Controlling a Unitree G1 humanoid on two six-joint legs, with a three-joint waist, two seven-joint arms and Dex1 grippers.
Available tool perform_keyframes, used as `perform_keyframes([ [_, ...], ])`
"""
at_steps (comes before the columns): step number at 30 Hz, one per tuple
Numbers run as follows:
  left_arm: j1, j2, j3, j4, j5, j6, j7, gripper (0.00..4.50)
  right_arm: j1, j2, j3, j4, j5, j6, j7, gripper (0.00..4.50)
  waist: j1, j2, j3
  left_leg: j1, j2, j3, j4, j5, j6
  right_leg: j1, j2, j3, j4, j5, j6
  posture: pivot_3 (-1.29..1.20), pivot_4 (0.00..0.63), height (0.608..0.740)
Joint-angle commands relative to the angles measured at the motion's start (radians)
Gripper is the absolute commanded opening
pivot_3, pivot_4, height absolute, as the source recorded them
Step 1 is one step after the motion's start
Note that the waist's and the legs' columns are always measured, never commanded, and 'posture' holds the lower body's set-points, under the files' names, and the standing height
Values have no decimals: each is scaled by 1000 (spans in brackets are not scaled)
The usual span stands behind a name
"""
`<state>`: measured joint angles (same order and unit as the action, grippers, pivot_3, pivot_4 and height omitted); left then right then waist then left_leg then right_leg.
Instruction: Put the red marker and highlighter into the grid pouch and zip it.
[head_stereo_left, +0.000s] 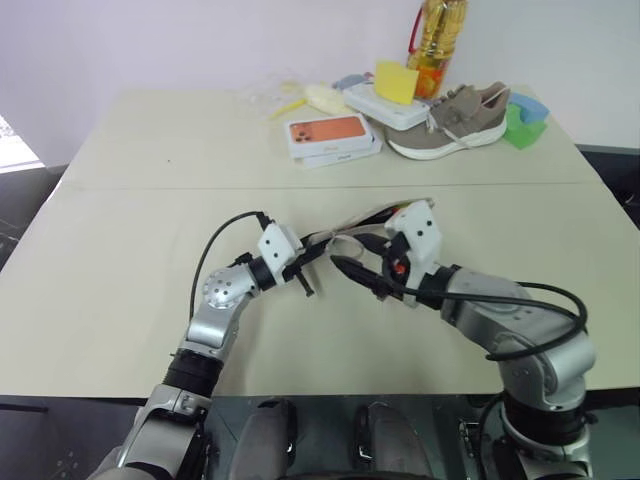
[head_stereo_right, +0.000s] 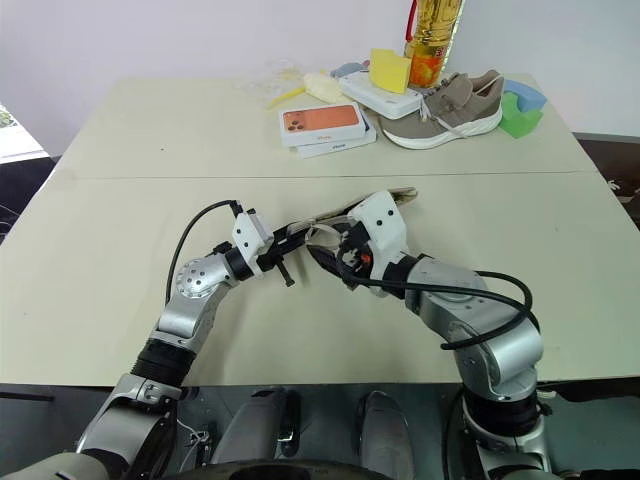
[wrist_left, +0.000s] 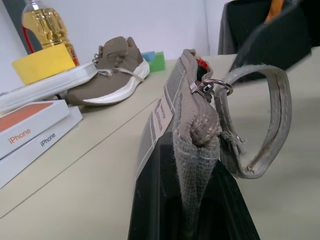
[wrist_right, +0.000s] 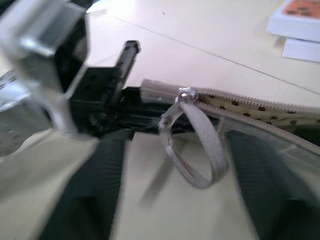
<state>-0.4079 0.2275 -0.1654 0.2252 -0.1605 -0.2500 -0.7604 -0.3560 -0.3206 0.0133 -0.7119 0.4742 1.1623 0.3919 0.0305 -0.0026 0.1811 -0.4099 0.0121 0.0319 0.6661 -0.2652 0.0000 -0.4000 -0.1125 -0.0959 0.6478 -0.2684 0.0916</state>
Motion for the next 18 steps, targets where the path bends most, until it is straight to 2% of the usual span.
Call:
perform_keyframes([
  [1,-12,4,11,-14,3,-21,5,0,-23,-10,9,5,-17,1,-42,1108,0,0,0,0,0,0,0,0,0,0,0,0,0,0,0,0,150,740],
  [2,-12,5,10,-14,4,-23,5,0,-24,-25,5,10,-23,-4,-47,431,0,0,0,0,0,0,0,0,0,0,0,0,0,0,0,0,150,740],
  [3,-11,7,9,-14,7,-25,4,0,-26,-39,-3,11,-24,-9,-48,44,-1,0,0,0,0,0,0,0,0,0,0,0,0,0,0,0,150,740],
  [6,-10,20,7,-5,17,-36,0,0,-41,-91,-57,15,-25,-21,-41,44,-2,0,0,0,0,0,0,0,0,0,0,0,0,0,0,0,150,740],
  [13,8,65,10,26,35,-75,-18,0,-60,-296,-261,52,-41,-35,-15,44,-2,0,0,0,0,0,-1,0,0,0,0,0,0,0,0,0,150,740],
  [16,18,87,13,38,39,-89,-28,0,-17,-407,-352,127,-85,-53,-16,44,4,0,0,0,0,0,-1,0,0,0,0,0,-1,0,0,0,150,740],
  [18,25,97,15,48,40,-98,-30,0,22,-442,-377,160,-96,-68,-15,44,7,0,0,0,0,1,-1,0,0,0,0,0,-1,0,0,0,150,740],
])
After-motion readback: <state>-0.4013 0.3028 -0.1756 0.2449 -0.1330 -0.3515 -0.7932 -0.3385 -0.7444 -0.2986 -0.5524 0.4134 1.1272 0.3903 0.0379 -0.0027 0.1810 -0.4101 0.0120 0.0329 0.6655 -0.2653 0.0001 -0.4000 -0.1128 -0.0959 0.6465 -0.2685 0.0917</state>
